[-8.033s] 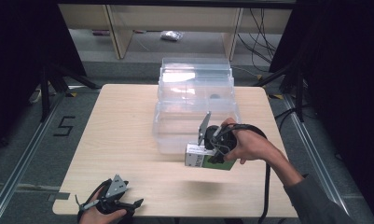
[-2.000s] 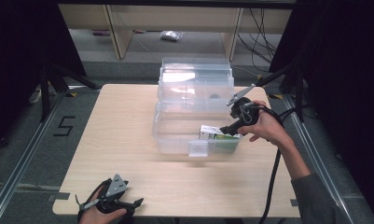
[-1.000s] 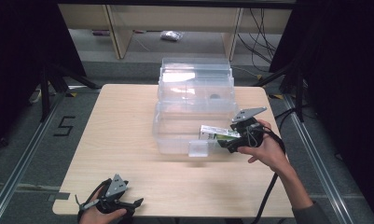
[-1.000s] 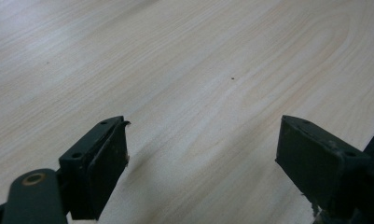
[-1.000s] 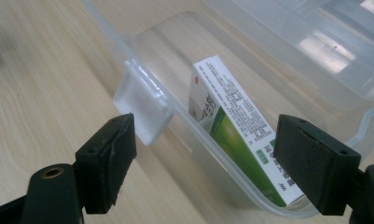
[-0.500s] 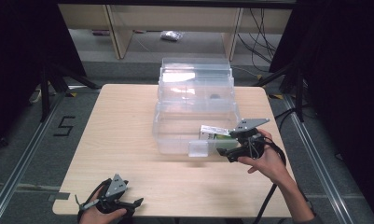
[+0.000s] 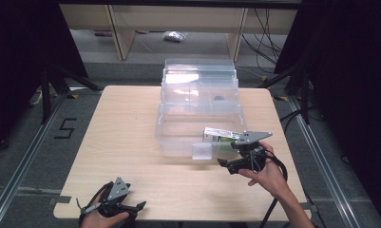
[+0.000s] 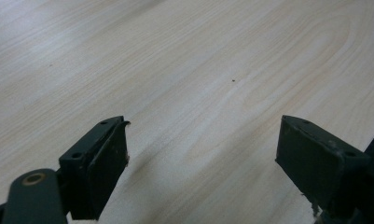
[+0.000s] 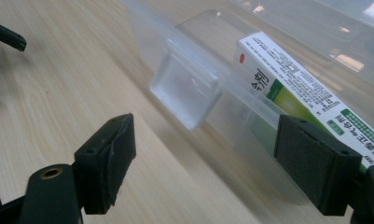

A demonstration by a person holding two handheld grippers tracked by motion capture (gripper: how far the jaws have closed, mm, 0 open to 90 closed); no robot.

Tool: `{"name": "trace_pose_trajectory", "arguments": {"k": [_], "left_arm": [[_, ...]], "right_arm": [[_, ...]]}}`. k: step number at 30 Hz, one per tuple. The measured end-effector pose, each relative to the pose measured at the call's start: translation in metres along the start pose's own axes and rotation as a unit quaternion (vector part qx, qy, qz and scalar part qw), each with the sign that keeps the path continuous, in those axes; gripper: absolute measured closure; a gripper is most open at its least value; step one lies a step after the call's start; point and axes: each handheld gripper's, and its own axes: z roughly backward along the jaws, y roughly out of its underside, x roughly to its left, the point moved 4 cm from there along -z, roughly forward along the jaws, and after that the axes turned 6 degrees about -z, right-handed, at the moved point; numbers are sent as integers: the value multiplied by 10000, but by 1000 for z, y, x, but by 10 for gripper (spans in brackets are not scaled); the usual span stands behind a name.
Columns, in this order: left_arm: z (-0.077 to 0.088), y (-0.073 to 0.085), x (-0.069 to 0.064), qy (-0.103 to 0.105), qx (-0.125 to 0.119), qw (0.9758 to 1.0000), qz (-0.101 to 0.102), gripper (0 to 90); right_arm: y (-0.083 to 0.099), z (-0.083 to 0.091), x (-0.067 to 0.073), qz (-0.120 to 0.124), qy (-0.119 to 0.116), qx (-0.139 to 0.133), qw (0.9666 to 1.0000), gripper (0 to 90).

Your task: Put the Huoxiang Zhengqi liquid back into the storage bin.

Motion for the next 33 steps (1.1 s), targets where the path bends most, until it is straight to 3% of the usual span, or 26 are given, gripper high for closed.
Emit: {"name": "trace_pose_trajectory", "arguments": {"k": [3, 4, 6, 8, 12, 14, 16, 17, 18, 19, 21, 22, 24, 25, 27, 28, 31, 33], "left_arm": [[-1, -1, -1, -18, -118, 9998, 142, 160], [0, 0, 0, -45, -32, 10000, 40, 160], [0, 0, -1, -23, -45, 10000, 58, 160], [-1, -1, 0, -44, -71, 9999, 81, 160], [0, -1, 0, -43, -37, 10000, 49, 160], [-1, -1, 0, -55, -47, 9999, 91, 160], [-1, -1, -1, -21, -48, 10000, 31, 160], [1, 0, 1, -13, 79, 9999, -110, 160], [-1, 0, 0, -41, -29, 10000, 62, 160], [0, -1, -1, -35, -41, 10000, 77, 160], [0, 0, -1, -31, -37, 10000, 30, 160], [2, 0, 0, 5, 57, 9999, -92, 160], [1, -1, 0, -13, -3, 10000, -22, 160], [0, -1, -1, -38, -53, 10000, 41, 160], [1, 0, 0, -10, 42, 10000, -35, 160], [-1, 0, -1, -41, -16, 10000, 80, 160], [-1, -1, -1, -50, -44, 10000, 18, 160], [0, -1, -1, -6, -53, 10000, 38, 160]], "right_arm": [[2, -2, 4, -50, -49, -106, 9999, 218], [4, -2, 7, -145, -38, -69, 9999, 220], [8, -2, 9, -34, -30, -118, 9999, 220], [10, -2, 12, -122, -48, -117, 9998, 220], [16, -4, 14, 35, -60, -179, 9998, 220], [20, -4, 18, -144, -121, -87, 9998, 220], [24, -6, 18, -56, -167, -118, 9998, 220], [25, -7, 19, -57, -191, -112, 9997, 220], [27, -6, 19, -70, -152, -100, 9998, 220], [29, -7, 20, -140, -139, -96, 9998, 220], [33, -8, 22, -228, -181, -6, 9996, 219], [34, -8, 21, -125, -162, -57, 9998, 219], [37, -9, 21, -146, -167, -16, 9998, 218], [40, -7, 23, -325, -145, 32, 9994, 219], [43, -8, 23, -254, -152, -38, 9996, 218], [44, -8, 21, -177, -181, -28, 9997, 218], [51, -5, 23, -342, -150, -10, 9993, 218], [55, -3, 20, -291, -125, -88, 9995, 217]]}}
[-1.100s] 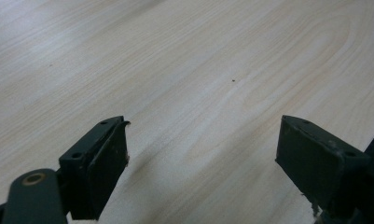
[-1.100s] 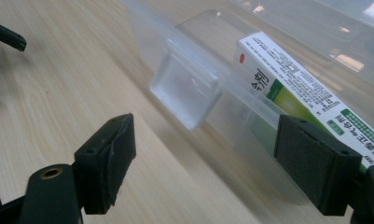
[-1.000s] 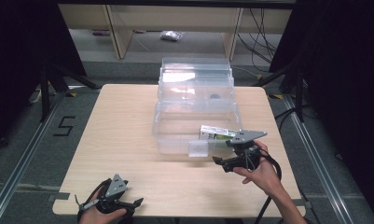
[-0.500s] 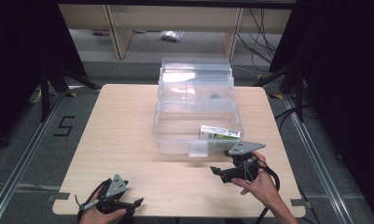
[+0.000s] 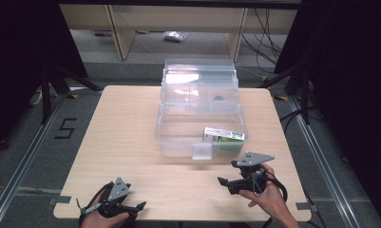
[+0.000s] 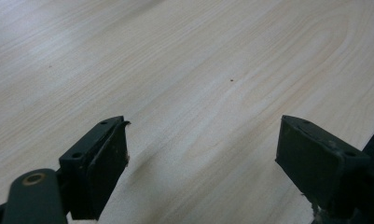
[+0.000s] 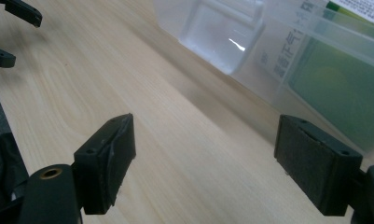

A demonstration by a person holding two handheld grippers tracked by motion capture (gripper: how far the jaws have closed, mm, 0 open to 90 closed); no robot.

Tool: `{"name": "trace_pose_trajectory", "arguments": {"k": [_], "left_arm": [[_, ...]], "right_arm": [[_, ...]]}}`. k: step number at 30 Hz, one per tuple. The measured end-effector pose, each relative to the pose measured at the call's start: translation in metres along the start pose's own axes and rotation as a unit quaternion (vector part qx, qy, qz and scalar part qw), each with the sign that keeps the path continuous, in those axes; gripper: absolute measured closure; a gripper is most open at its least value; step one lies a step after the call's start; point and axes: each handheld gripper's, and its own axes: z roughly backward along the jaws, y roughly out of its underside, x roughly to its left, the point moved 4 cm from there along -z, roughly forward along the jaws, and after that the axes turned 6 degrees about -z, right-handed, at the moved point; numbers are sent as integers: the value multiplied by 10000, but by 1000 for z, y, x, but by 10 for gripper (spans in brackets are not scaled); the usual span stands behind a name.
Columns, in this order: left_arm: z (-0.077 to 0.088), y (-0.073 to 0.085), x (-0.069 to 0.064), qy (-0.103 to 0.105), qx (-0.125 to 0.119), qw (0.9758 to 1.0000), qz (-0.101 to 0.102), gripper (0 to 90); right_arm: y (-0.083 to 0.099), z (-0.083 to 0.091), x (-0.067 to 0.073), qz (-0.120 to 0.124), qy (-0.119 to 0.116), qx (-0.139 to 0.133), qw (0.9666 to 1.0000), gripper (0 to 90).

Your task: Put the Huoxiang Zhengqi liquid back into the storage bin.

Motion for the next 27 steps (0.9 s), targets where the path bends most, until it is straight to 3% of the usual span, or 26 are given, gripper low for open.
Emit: {"name": "trace_pose_trajectory", "arguments": {"k": [1, 10, 11, 13, 14, 15, 16, 17, 18, 22, 23, 24, 25, 27], "left_arm": [[1, 1, 2, 9, 90, 9999, -96, 160], [0, 0, 0, -23, 14, 10000, 11, 160], [1, 1, 2, 4, 112, 9999, -99, 160], [-1, 0, 0, -1, 19, 10000, -15, 160], [0, 0, 0, 25, 54, 10000, -77, 160], [-1, 0, 0, 17, 24, 10000, -45, 160], [-1, 0, 0, 7, 29, 10000, -53, 160], [0, 0, 1, 22, 78, 9999, -103, 160], [-1, 0, 0, -18, 7, 10000, -10, 160], [-1, 0, 0, -11, 1, 10000, -8, 160], [1, 1, 2, 25, 155, 9997, -201, 160], [1, 1, 2, 23, 158, 9997, -202, 160], [-1, 0, 0, 8, 26, 10000, -42, 160], [1, 1, 1, 23, 128, 9998, -159, 160]], "right_arm": [[2, 1, 1, -89, -18, -8, 10000, 217], [18, 6, -4, -162, -52, -51, 9998, 193], [20, 7, -3, -266, -54, -49, 9996, 190], [25, 7, -4, -185, -70, -56, 9998, 174], [25, 7, -4, -185, -70, -56, 9998, 174], [26, 9, -1, -342, -51, -1, 9994, 171], [26, 9, -3, -134, 6, -114, 9998, 170], [27, 9, -3, -148, -15, -128, 9998, 170], [28, 9, -3, -138, -75, -101, 9998, 169], [32, 9, -2, -111, -1, -79, 9999, 170], [33, 9, -2, -176, 12, -86, 9998, 170], [35, 9, -3, -110, -5, -65, 9999, 171], [37, 8, -2, -187, 18, -63, 9998, 171], [40, 7, -2, -137, 32, 22, 9999, 173]]}}
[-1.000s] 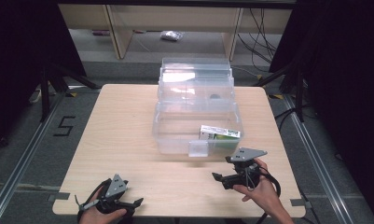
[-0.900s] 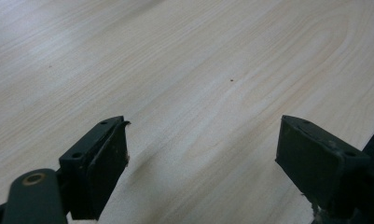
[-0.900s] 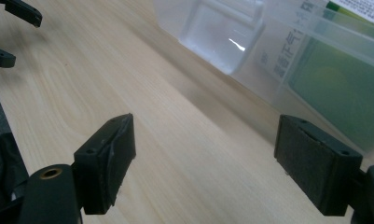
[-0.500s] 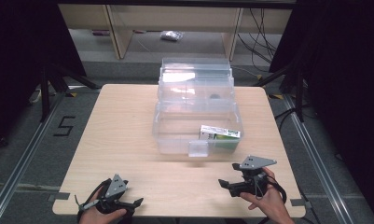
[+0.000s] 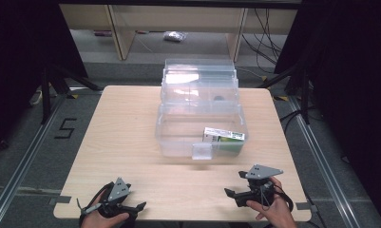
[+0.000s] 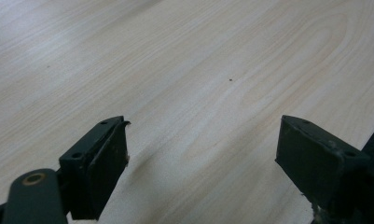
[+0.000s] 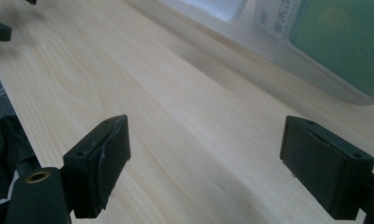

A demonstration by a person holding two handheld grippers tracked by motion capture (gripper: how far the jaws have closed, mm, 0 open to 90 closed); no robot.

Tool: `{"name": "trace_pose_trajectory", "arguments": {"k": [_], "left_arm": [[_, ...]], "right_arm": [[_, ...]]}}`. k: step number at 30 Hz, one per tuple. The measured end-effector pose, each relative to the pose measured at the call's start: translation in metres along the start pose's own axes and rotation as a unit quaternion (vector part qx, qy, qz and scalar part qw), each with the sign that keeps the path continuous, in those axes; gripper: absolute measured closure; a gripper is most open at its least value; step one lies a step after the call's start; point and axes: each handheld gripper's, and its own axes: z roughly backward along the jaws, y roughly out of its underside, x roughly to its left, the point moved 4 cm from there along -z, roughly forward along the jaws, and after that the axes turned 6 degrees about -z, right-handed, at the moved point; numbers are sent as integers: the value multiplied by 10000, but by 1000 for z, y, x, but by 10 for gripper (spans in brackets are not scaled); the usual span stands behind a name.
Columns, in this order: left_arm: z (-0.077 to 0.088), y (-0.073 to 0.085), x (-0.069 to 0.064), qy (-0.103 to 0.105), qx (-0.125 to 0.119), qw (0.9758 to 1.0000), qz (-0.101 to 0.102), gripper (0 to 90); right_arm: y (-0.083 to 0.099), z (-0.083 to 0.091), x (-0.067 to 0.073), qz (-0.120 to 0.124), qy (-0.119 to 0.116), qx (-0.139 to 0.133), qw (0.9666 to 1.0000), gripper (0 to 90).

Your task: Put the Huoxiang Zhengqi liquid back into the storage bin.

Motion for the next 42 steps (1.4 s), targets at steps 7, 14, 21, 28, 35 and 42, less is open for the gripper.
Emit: {"name": "trace_pose_trajectory", "arguments": {"k": [7, 14, 21, 28, 35, 42], "left_arm": [[-2, -1, -1, -64, -132, 9998, 138, 160], [-1, -1, -1, -62, -114, 9999, 114, 160], [-1, -1, -1, -37, -96, 9999, 84, 160], [-2, -1, -1, -37, -105, 9999, 123, 160], [0, 1, 1, -10, 14, 10000, -24, 160], [0, -1, 0, -16, -53, 10000, 67, 160]], "right_arm": [[12, -5, 4, -24, 3, 357, 9994, 173], [20, -3, 5, 10, 58, 424, 9991, 171], [28, -1, 6, -121, 88, 578, 9982, 171], [32, 0, 7, -105, 112, 517, 9985, 170], [37, 1, 9, -244, 236, 603, 9976, 170], [40, 1, 14, -410, 223, 756, 9960, 172]]}}
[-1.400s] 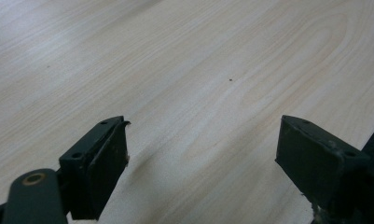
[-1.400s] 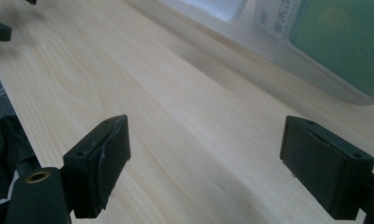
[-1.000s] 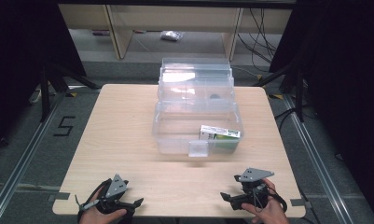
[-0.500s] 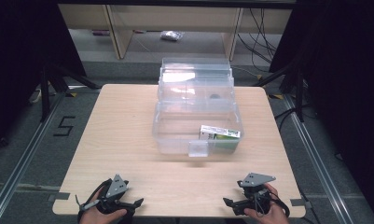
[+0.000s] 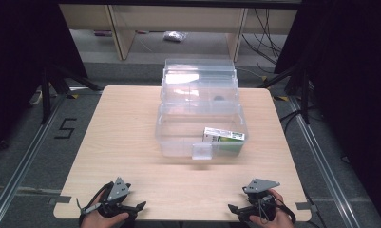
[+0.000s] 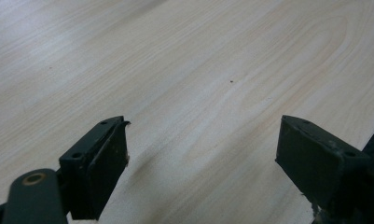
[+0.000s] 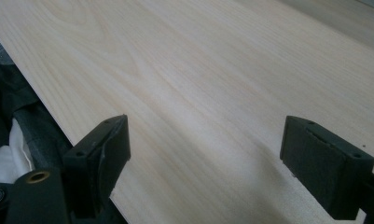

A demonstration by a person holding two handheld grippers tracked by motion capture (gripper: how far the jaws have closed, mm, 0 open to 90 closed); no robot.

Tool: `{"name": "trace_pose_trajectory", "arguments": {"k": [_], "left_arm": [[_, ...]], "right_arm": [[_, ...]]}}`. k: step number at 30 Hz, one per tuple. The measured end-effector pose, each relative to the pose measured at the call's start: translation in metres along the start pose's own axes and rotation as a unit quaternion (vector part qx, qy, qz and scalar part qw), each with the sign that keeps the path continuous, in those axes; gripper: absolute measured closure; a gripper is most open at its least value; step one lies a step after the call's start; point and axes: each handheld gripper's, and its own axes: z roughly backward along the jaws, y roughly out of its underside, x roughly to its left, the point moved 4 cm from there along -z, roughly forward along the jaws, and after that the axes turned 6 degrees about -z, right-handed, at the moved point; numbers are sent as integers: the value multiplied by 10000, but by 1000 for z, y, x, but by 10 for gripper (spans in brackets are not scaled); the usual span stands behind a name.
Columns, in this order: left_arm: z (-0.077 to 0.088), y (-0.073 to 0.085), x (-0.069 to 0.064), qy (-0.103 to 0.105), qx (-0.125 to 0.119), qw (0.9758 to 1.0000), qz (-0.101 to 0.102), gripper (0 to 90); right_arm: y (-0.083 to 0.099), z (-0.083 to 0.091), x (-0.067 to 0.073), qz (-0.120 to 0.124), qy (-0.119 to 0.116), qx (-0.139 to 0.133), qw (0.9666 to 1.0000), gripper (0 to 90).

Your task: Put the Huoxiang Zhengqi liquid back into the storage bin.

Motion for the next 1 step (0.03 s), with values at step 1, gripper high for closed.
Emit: {"name": "trace_pose_trajectory", "arguments": {"k": [1], "left_arm": [[0, 0, 0, 9, 33, 10000, -37, 160]], "right_arm": [[0, 0, 0, 1, -4, 15, 10000, 174]]}}
